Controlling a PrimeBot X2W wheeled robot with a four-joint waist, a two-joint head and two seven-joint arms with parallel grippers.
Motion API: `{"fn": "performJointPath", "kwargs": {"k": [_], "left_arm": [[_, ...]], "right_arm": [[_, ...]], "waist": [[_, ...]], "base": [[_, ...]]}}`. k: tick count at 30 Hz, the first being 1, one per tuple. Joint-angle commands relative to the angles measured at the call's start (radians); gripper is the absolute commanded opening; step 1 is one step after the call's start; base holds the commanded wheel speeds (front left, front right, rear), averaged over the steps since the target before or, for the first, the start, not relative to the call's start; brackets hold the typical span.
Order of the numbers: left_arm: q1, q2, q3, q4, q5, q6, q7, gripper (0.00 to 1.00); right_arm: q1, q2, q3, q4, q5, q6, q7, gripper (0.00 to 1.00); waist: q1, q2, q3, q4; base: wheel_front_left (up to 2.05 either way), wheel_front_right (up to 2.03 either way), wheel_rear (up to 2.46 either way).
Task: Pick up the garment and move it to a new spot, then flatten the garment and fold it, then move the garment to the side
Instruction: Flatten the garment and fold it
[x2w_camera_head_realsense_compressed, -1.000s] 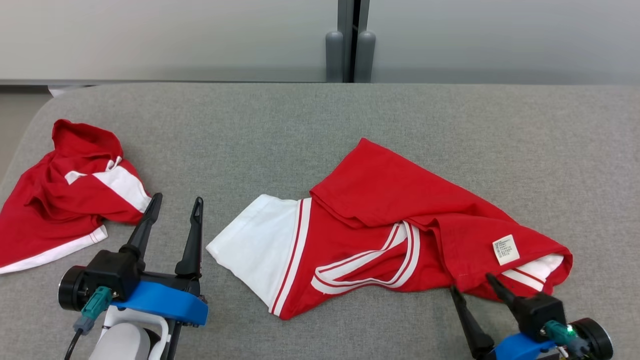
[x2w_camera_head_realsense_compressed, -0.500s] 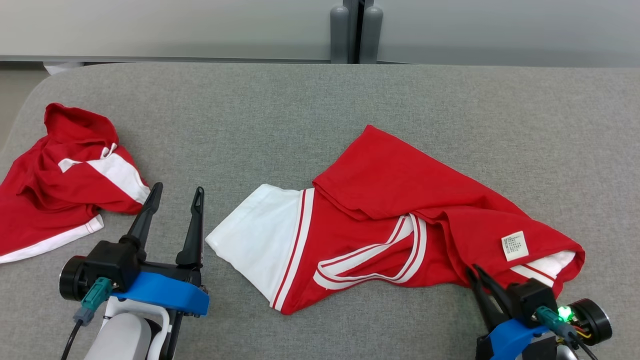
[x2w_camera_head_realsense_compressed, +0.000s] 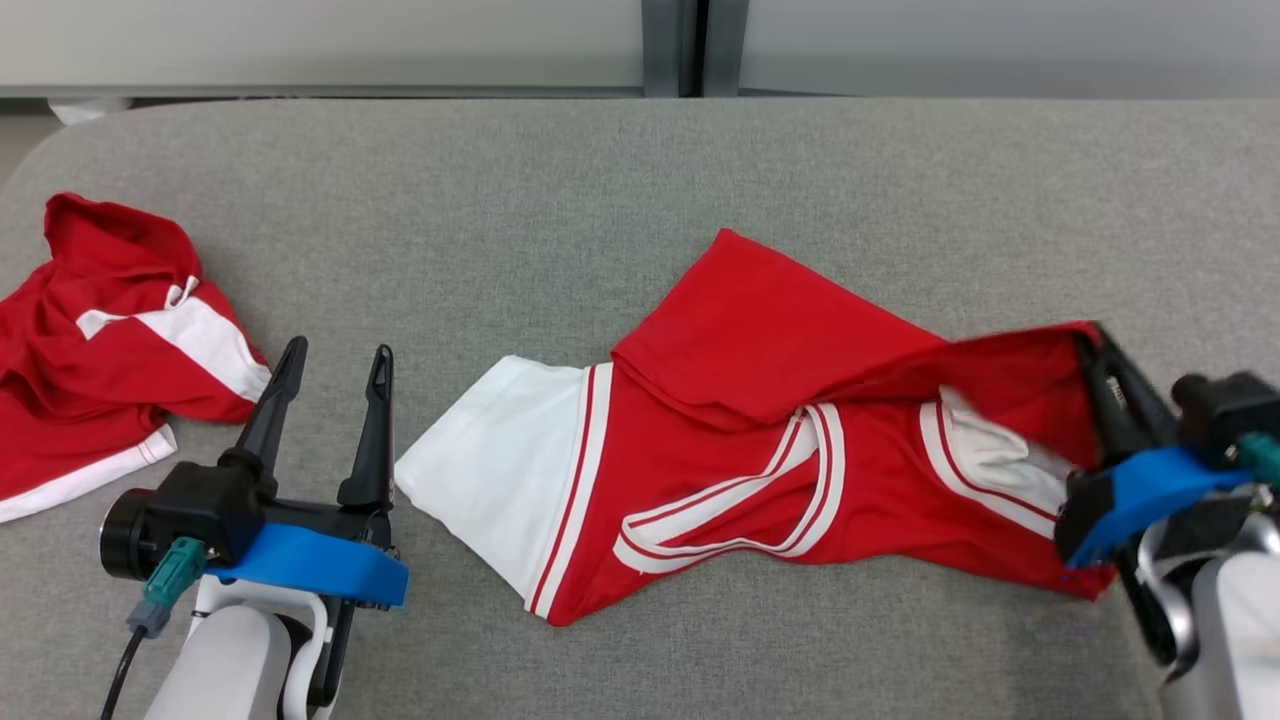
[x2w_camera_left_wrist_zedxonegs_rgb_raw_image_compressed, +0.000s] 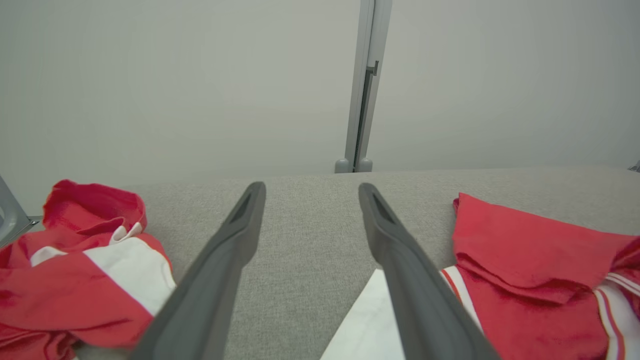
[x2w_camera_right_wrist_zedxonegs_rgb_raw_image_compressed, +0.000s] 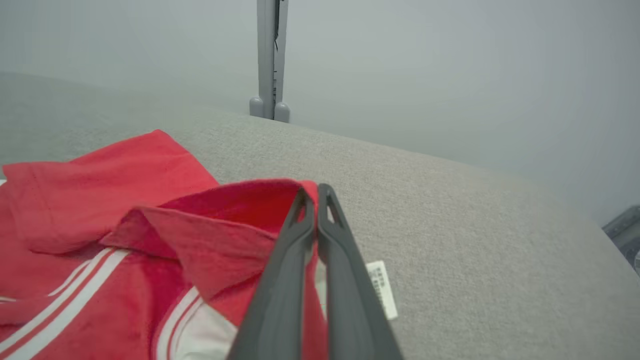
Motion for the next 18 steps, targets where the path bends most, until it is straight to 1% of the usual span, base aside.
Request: {"fn": "performJointPath", "kwargs": {"k": [1, 6, 10, 13, 14, 15, 16, 18], "left_arm": [[-0.018, 0.002, 0.004, -0.003, 0.002, -0.001, -0.004, 1.00], [-0.038, -0.006, 0.001, -0.010, 0.008, -0.008, -0.004, 1.00], [-0.052, -0.012, 0.000, -0.009, 0.011, -0.015, -0.004, 1.00], [-0.058, -0.016, 0.006, -0.010, 0.017, -0.019, -0.004, 1.00], [-0.057, -0.016, 0.009, -0.009, 0.018, -0.020, -0.005, 1.00], [-0.055, -0.017, 0.011, -0.007, 0.019, -0.020, -0.004, 1.00], [-0.051, -0.018, 0.012, -0.006, 0.020, -0.020, -0.005, 1.00], [-0.032, -0.023, 0.015, -0.001, 0.025, -0.019, -0.005, 1.00]], "right_arm": [[-0.023, -0.007, -0.007, 0.016, -0.002, 0.000, 0.002, 0.00], [-0.157, -0.033, -0.104, 0.191, -0.003, 0.000, -0.007, 0.00], [-0.227, -0.049, -0.211, 0.324, -0.013, 0.000, -0.033, 0.00], [-0.259, -0.055, -0.271, 0.406, -0.015, 0.000, -0.066, 0.00], [-0.264, -0.048, -0.286, 0.423, -0.019, 0.000, -0.077, 0.30], [-0.269, -0.039, -0.300, 0.436, -0.015, 0.000, -0.087, 0.81], [-0.271, -0.038, -0.304, 0.446, -0.022, 0.000, -0.098, 1.00], [-0.245, -0.019, -0.310, 0.450, -0.021, 0.000, -0.143, 1.00]], "waist": [[-0.0001, -0.0001, 0.010, 0.004], [-0.0001, -0.0001, 0.050, 0.017], [-0.0001, -0.0001, 0.072, 0.032], [-0.0001, -0.0001, 0.079, 0.035], [-0.0001, -0.0001, 0.079, 0.034], [-0.0001, -0.0001, 0.078, 0.032], [-0.0001, -0.0001, 0.074, 0.029], [-0.0001, -0.0001, 0.057, 0.021]], "base": [[0.00, 0.00, 0.00], [0.00, 0.00, 0.00], [0.00, 0.00, 0.00], [0.00, 0.00, 0.00], [0.00, 0.00, 0.00], [0.00, 0.00, 0.00], [0.00, 0.00, 0.00], [0.00, 0.00, 0.00]]}}
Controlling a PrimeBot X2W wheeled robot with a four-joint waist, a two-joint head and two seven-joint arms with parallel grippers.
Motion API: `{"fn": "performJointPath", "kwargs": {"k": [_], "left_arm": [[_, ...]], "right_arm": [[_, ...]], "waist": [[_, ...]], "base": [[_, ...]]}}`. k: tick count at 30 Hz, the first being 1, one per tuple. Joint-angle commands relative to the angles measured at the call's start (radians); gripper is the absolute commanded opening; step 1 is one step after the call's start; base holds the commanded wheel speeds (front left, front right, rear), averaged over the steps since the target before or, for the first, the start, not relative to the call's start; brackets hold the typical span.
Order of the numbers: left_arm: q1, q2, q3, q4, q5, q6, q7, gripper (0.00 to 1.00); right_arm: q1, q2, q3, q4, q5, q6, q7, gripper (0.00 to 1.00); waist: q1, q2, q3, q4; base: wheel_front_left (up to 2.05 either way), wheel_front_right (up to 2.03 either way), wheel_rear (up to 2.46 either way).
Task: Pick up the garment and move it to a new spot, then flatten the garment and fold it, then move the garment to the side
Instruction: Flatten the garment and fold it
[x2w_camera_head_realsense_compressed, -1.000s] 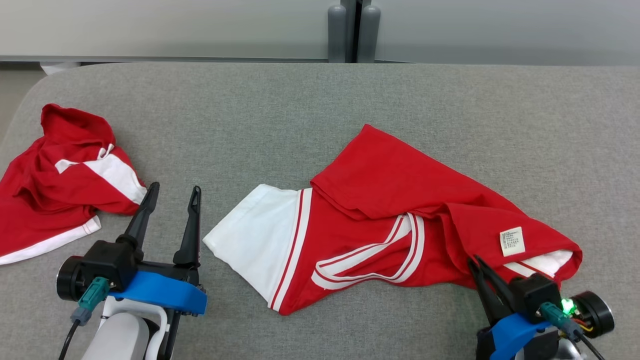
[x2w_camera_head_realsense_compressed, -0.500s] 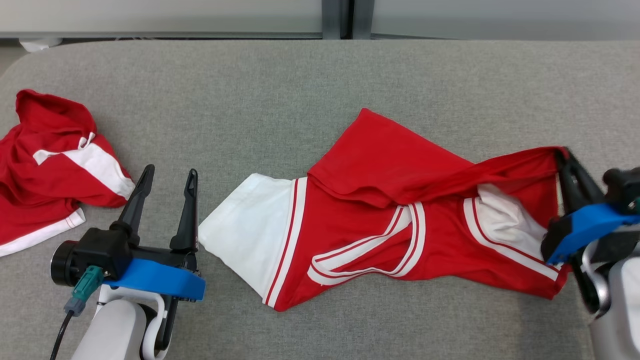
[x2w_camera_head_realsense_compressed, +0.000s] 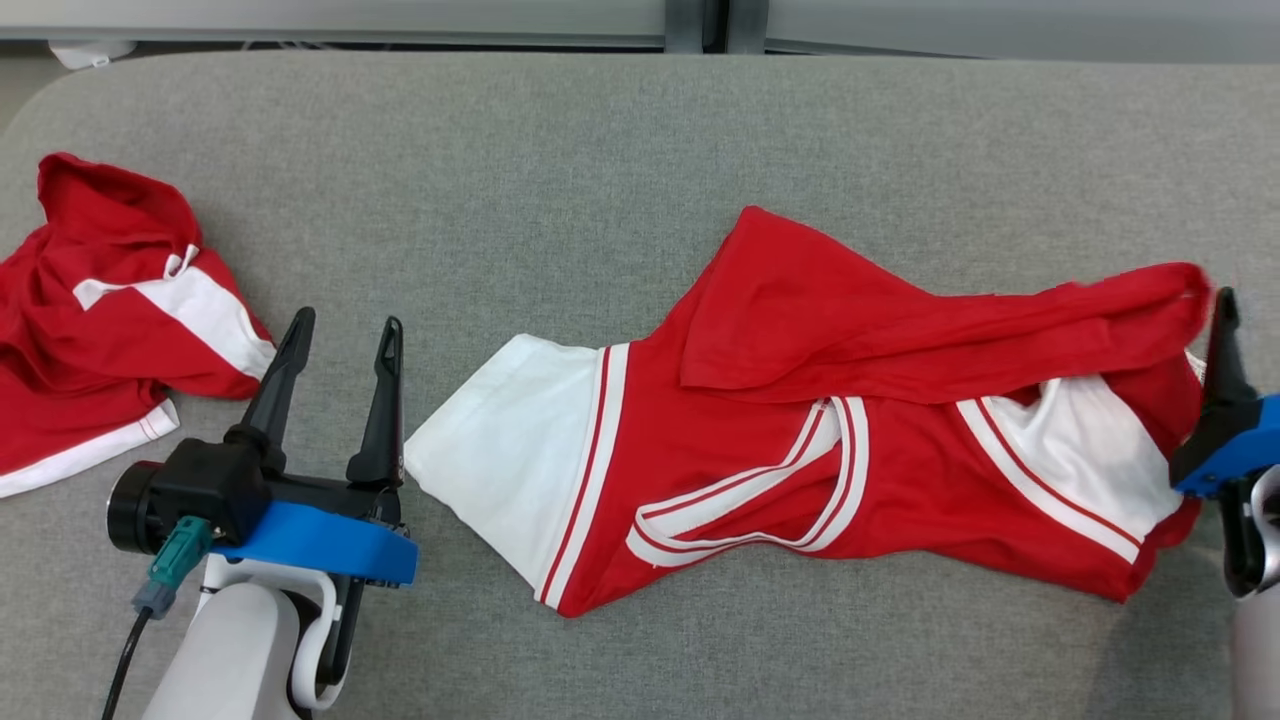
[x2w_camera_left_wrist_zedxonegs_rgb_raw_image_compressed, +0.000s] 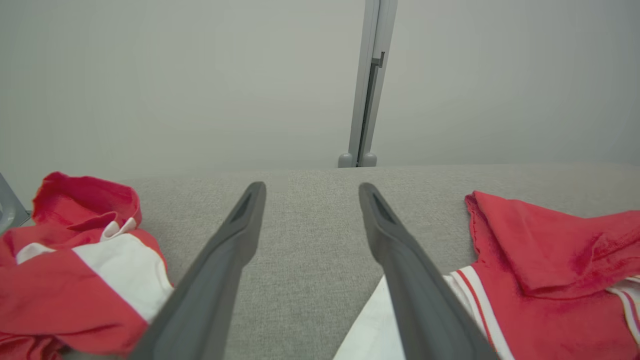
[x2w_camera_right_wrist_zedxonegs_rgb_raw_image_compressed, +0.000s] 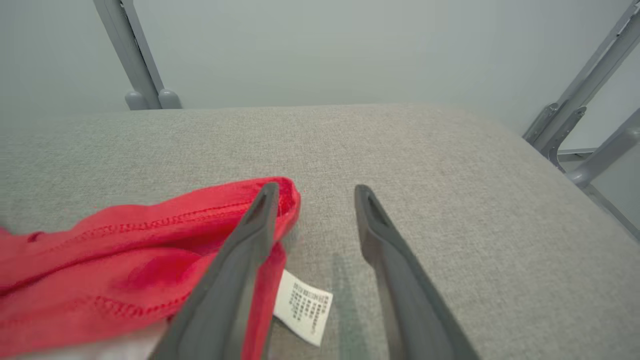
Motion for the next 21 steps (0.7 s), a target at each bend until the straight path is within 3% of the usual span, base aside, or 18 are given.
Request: {"fn": "performJointPath", "kwargs": {"k": [1, 5, 7, 15, 21], "left_arm": [[0.010, -0.001, 0.004, 0.003, 0.006, 0.000, -0.004, 1.00], [0.028, -0.002, 0.002, 0.017, 0.004, -0.007, -0.005, 1.00], [0.040, 0.001, 0.003, 0.026, 0.005, -0.004, -0.004, 1.00], [0.079, 0.009, -0.008, 0.030, 0.006, 0.007, 0.002, 1.00], [0.110, 0.016, -0.014, 0.027, -0.001, 0.015, 0.011, 1.00]], "right_arm": [[0.025, 0.010, 0.005, -0.010, 0.001, 0.000, -0.016, 1.00], [0.102, 0.046, 0.051, -0.097, -0.001, 0.000, -0.067, 1.00], [0.180, 0.078, 0.099, -0.210, 0.014, 0.000, -0.075, 1.00], [0.400, 0.127, 0.196, -0.527, 0.071, 0.000, -0.002, 1.00], [0.529, 0.135, 0.217, -0.668, 0.109, 0.000, 0.058, 1.00]], "waist": [[0.0000, -0.0002, -0.011, -0.007], [0.0000, -0.0002, -0.048, -0.019], [0.0000, -0.0002, -0.077, -0.028], [0.0000, -0.0002, -0.143, -0.037], [0.0000, -0.0002, -0.179, -0.037]], "base": [[0.00, 0.00, 0.00], [0.00, 0.00, 0.00], [0.00, 0.00, 0.00], [0.00, 0.00, 0.00], [0.00, 0.00, 0.00]]}}
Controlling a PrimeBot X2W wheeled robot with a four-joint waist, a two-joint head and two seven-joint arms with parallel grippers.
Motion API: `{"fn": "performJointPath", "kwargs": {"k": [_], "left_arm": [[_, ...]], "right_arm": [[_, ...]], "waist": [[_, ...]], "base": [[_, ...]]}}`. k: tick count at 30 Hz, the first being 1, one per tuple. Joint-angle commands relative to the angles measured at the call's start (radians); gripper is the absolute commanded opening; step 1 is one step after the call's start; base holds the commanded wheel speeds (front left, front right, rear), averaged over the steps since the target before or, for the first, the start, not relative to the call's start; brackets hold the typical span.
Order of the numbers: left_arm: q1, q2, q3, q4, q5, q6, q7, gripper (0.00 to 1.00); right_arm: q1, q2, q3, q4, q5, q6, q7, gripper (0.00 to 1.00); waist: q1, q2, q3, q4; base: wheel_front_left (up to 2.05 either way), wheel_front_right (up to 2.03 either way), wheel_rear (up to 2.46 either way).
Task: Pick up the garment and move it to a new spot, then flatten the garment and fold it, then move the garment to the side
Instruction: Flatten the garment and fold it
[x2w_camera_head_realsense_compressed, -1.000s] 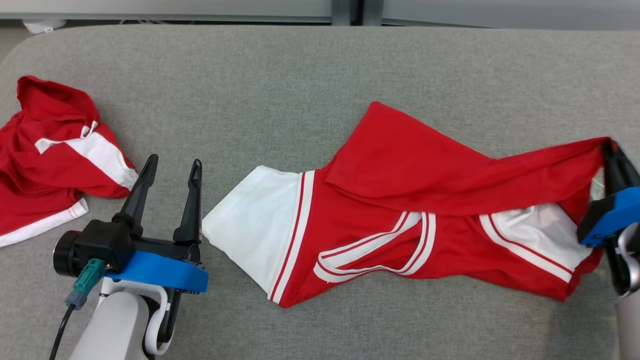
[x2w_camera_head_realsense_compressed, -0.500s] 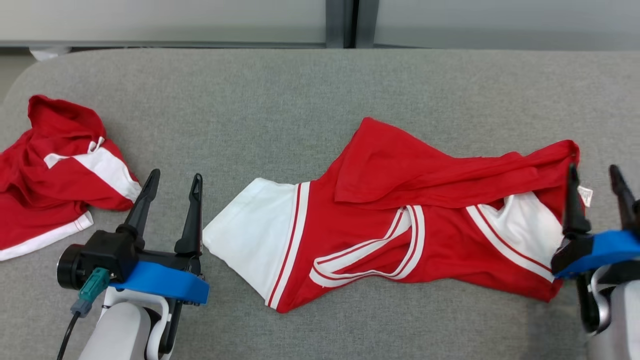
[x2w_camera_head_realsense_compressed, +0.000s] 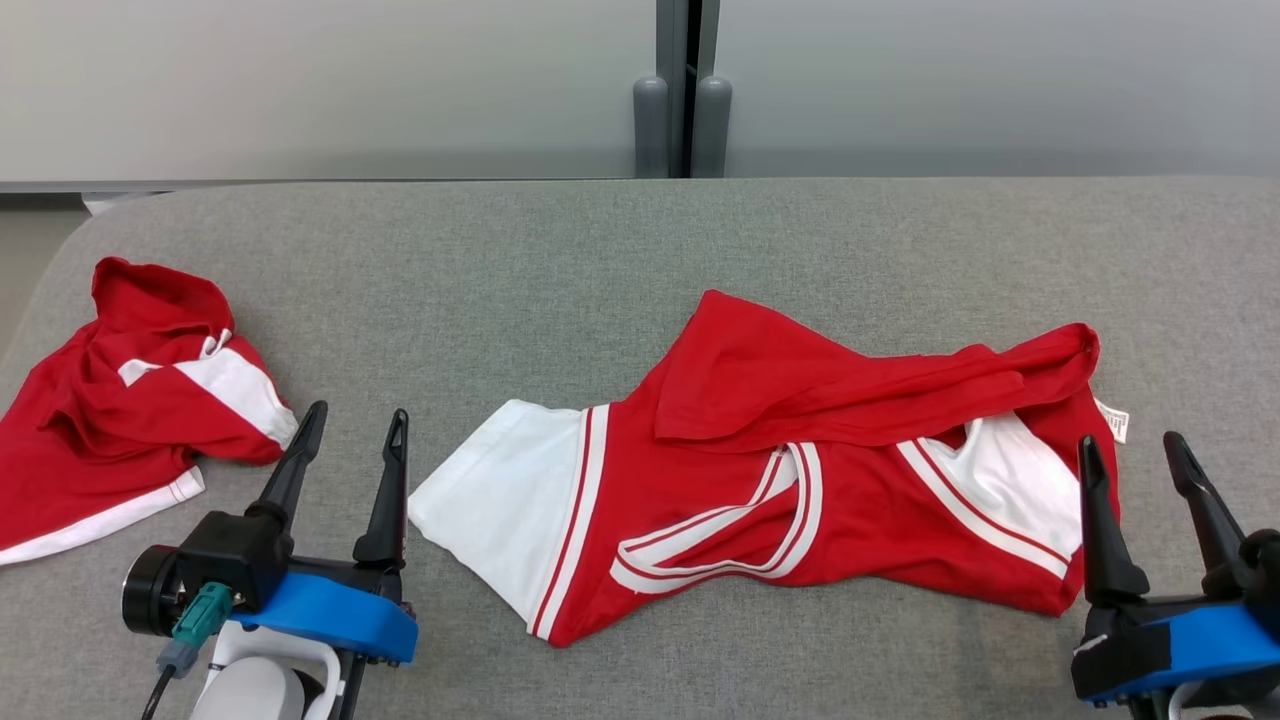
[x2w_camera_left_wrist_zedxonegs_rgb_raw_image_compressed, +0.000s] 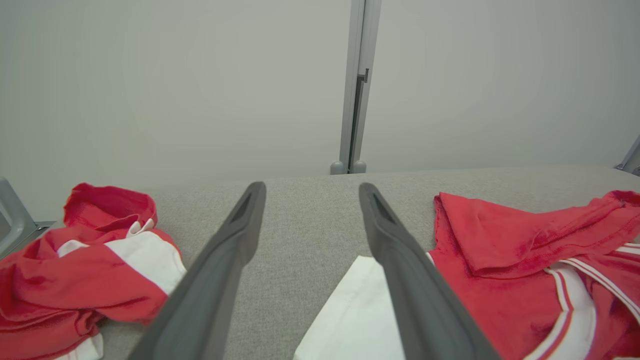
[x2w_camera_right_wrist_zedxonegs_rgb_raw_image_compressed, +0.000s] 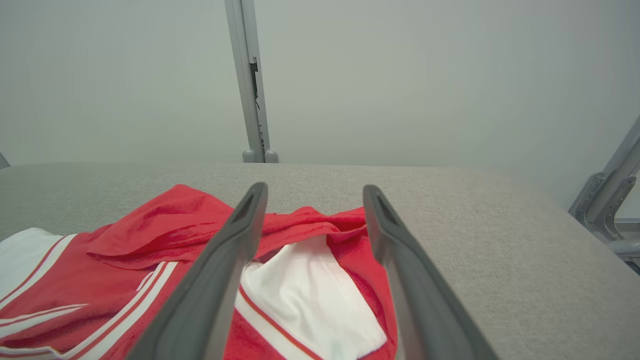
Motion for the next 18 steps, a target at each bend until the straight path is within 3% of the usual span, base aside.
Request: {"fn": "performJointPath", "kwargs": {"k": [1, 18], "left_arm": [[0.007, 0.006, 0.000, -0.005, -0.001, 0.005, 0.005, 1.00], [0.033, 0.016, -0.015, -0.036, -0.009, 0.022, 0.021, 1.00]], "right_arm": [[0.020, 0.002, 0.004, -0.017, 0.012, 0.000, 0.008, 1.00], [0.057, 0.003, -0.001, -0.052, 0.045, 0.000, 0.042, 1.00]], "waist": [[0.0002, 0.0001, -0.003, -0.002], [0.0002, 0.0001, -0.021, 0.000]], "base": [[0.00, 0.00, 0.00], [0.00, 0.00, 0.00]]}}
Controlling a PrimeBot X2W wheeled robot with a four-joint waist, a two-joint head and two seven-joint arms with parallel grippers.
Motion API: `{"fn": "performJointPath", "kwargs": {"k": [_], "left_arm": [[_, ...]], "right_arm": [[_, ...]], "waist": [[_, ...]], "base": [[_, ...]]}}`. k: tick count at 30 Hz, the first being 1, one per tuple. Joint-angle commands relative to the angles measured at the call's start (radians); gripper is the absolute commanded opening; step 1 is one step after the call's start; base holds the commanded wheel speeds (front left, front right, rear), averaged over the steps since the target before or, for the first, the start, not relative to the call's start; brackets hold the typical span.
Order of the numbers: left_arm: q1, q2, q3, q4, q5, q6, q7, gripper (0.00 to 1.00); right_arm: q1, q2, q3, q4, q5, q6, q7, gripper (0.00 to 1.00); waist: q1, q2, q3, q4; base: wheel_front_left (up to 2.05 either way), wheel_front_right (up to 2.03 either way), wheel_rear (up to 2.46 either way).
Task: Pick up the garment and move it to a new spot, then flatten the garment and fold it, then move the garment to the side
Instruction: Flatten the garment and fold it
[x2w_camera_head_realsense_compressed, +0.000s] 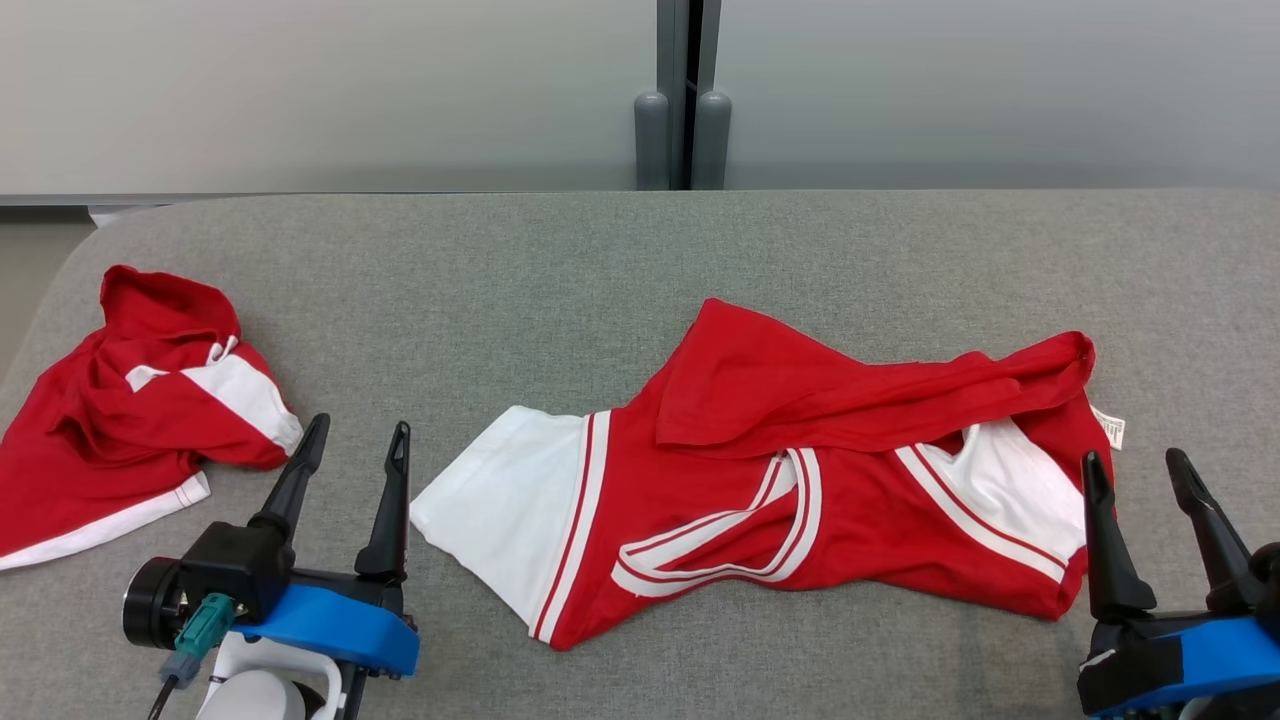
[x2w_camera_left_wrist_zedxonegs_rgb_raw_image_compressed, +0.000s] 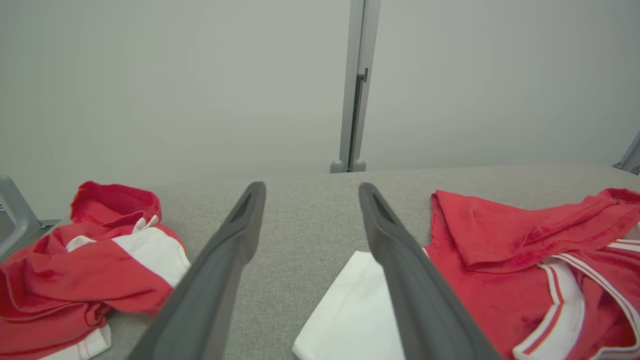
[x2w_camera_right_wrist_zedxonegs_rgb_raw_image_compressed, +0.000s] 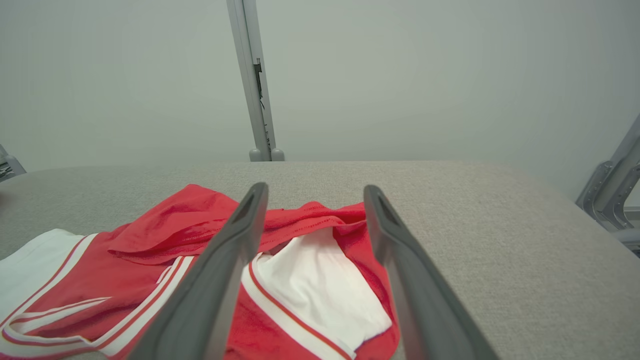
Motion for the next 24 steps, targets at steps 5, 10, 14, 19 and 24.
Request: {"fn": "performJointPath", "kwargs": {"k": [5, 10, 14, 19, 24], "left_arm": [[-0.006, 0.005, -0.005, -0.017, 0.001, 0.007, 0.003, 1.00], [-0.046, 0.004, -0.014, -0.024, 0.008, -0.001, 0.000, 1.00], [-0.069, 0.001, -0.019, -0.020, 0.010, -0.006, -0.005, 1.00], [-0.098, -0.007, -0.024, -0.006, 0.013, -0.013, -0.014, 1.00], [-0.107, -0.015, -0.023, 0.010, 0.010, -0.016, -0.022, 1.00]], "right_arm": [[-0.013, 0.001, 0.012, 0.020, -0.027, 0.000, 0.018, 1.00], [-0.072, -0.001, 0.047, 0.097, -0.060, 0.000, 0.042, 1.00], [-0.124, -0.013, 0.070, 0.180, -0.068, 0.000, 0.045, 1.00], [-0.213, -0.034, 0.078, 0.331, -0.062, 0.000, 0.028, 1.00], [-0.274, -0.037, 0.081, 0.445, -0.046, 0.000, 0.017, 0.47]], "waist": [[0.0000, 0.0001, 0.018, 0.005], [0.0000, 0.0001, 0.068, 0.026], [0.0000, 0.0001, 0.099, 0.041], [0.0000, 0.0001, 0.135, 0.058], [0.0000, 0.0001, 0.143, 0.064]], "base": [[0.00, 0.00, 0.00], [0.00, 0.00, 0.00], [0.00, 0.00, 0.00], [0.00, 0.00, 0.00], [0.00, 0.00, 0.00]]}}
